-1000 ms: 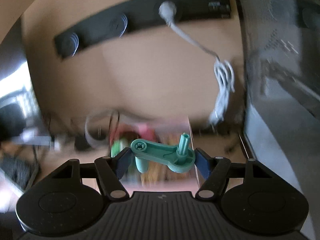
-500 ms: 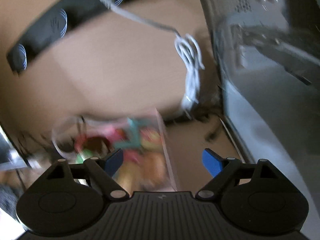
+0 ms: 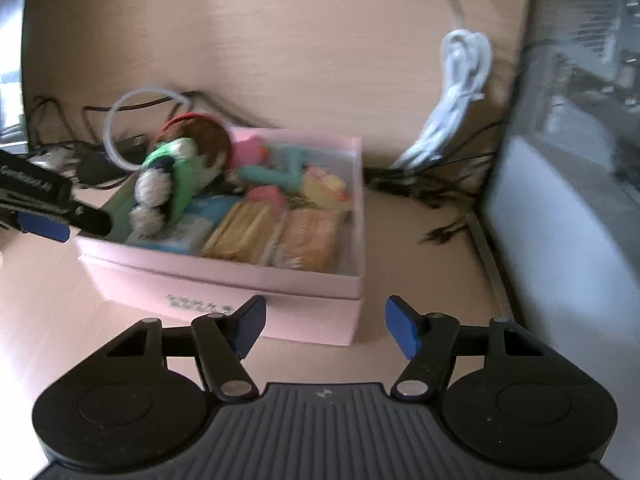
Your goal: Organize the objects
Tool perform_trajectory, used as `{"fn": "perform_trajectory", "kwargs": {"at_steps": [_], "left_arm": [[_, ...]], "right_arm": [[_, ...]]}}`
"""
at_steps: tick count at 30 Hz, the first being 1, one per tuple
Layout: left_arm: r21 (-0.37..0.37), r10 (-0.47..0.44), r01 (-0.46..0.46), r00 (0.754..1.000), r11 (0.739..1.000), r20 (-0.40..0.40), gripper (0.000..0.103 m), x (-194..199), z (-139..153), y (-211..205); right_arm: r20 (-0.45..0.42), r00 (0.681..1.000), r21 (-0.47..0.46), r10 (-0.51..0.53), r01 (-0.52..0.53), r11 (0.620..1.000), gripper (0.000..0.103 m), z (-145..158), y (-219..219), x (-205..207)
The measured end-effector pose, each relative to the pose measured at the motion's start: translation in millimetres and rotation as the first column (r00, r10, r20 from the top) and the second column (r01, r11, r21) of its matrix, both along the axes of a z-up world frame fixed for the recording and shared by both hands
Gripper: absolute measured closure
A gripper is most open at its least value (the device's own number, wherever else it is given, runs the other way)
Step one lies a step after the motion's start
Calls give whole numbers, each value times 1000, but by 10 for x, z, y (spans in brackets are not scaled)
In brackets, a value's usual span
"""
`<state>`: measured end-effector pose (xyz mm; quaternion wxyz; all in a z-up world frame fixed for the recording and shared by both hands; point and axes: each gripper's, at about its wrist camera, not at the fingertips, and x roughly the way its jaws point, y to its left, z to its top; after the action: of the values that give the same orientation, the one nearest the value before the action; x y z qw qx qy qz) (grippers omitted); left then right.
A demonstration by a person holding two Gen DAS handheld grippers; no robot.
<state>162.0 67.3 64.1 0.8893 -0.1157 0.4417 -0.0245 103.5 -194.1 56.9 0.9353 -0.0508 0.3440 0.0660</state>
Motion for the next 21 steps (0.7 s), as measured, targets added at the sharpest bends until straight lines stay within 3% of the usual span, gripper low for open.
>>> {"fn": "perform_trajectory", "kwargs": {"at_steps": [7,11,14,16,18,21], "left_arm": [[18,-22,23,1000,1000,-9,2,170,-43,207],[-31,-35,35,999,999,1,2,164,-78,260],[-11,-49,49,999,999,17,3,126,-37,236],[32,-67,65,995,997,75,4,10,70,218],[41,-75,71,990,997,119,5,-127,175,247],[32,-116,112,979,993,170,5,-458,294,286]], "right_arm": [[-3,1000,-16,2,-2,1000,35,-43,306,105],[-14,1000,-12,-20,20,1000,35,-56,298,100],[-27,998,-28,-63,62,998,35,-60,303,85],[-23,995,-48,-98,97,994,31,-18,289,30],[-17,991,-45,-130,129,991,17,55,246,-66],[-31,981,-22,-190,190,982,16,137,144,-301]]}}
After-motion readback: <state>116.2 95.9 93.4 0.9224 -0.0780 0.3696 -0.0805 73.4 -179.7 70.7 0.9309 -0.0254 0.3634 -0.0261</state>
